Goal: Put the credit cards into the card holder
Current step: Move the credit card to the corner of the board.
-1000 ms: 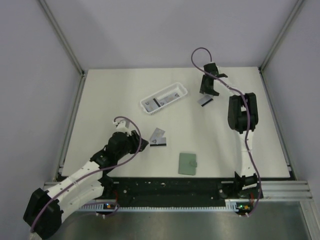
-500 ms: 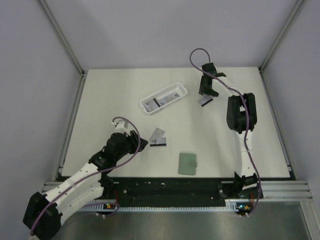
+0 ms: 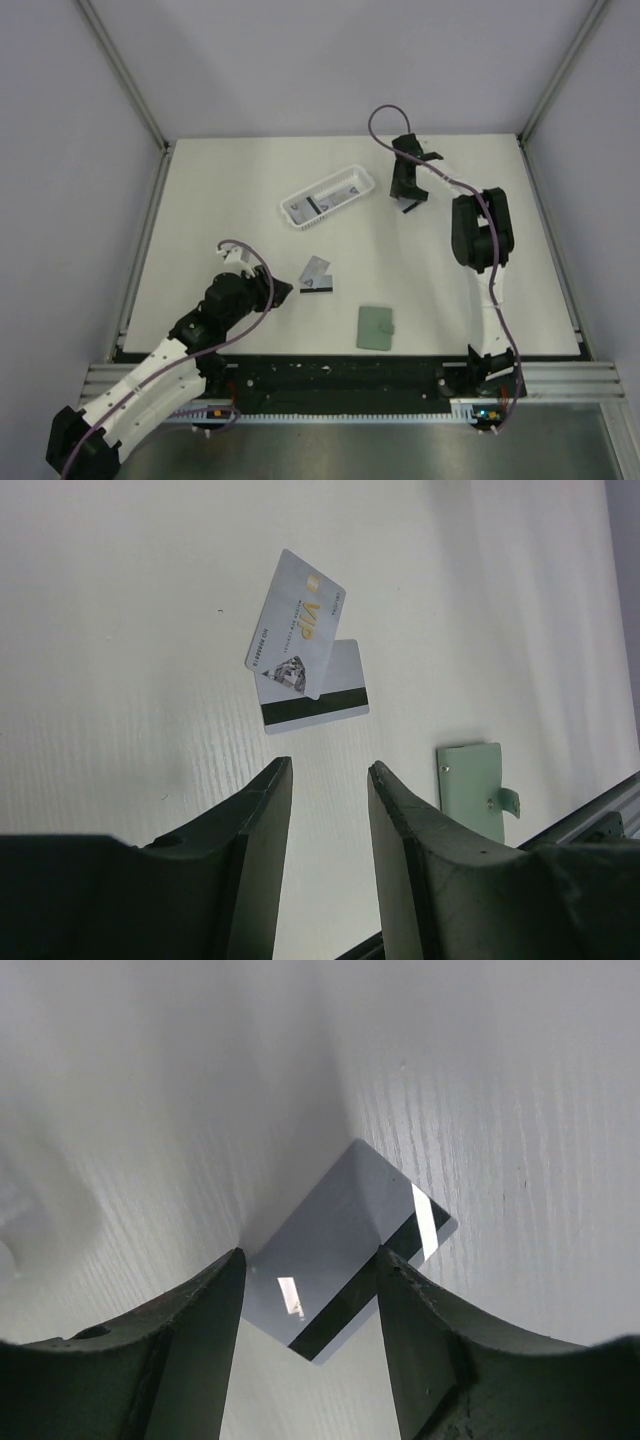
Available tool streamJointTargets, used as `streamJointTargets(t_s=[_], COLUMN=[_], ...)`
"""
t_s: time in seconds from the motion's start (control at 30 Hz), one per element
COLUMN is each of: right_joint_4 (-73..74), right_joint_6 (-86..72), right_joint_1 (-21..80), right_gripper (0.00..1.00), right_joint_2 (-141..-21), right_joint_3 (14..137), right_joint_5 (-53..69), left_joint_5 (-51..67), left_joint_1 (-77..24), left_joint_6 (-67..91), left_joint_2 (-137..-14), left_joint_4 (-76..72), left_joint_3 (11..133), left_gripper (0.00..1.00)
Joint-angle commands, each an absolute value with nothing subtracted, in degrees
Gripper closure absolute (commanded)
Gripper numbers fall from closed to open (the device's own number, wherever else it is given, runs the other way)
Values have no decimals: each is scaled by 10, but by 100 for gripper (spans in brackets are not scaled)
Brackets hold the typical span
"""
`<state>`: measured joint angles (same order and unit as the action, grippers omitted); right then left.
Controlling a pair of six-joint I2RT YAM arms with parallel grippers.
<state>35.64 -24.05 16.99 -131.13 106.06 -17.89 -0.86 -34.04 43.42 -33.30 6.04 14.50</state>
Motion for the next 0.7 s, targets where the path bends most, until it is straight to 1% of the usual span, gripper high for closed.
streamJointTargets(t_s=[0.0,0.17,0.3,0.4,0.5,0.67], right_joint_4=[407,387,335,295,281,281], right_joint_6=[-247,-258,-277,-283,-292,-322], right_joint_1=[192,210,217,214,200,157], right_gripper=[45,46,48,48,48,49], right_joint_2=[-1295,-1259,-1201,-1159,-1139,-1164], right_joint_3=[996,934,862,836,858,935], right_joint_5=[-166,-153,-107,-99,-118,-146], left_joint_5=[-3,-3,-3,15,18,19], left_joint_1=[-338,-337,-337,-338,-338,-337], left_joint_6=[433,438,438,436,433,431], left_joint_2=[-316,-317,-321,-325,-332,-333], left_joint_4=[64,62,60,58,56,64], left_joint_3=[137,137,137,139,144,153], left_gripper=[58,59,60,60,60,60])
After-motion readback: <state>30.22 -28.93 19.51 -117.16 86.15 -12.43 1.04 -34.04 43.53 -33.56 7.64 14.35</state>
